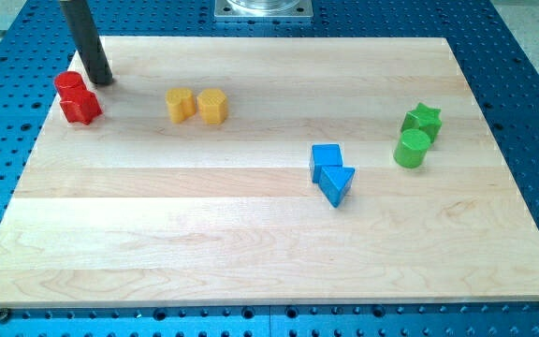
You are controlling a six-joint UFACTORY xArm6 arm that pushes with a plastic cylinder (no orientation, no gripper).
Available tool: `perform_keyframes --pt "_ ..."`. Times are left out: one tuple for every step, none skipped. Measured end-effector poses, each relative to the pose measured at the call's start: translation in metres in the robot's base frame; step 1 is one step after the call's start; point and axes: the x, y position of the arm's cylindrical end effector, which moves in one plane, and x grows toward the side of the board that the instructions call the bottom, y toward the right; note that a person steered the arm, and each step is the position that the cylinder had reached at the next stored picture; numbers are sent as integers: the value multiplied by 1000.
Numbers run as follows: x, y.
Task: Move your arm to the top of the yellow blocks
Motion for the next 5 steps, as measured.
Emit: perform_keyframes --pt "-1 0" --pt "-1 -1" --pt "-1 -7" --pt "-1 -7" --pt "-1 -11"
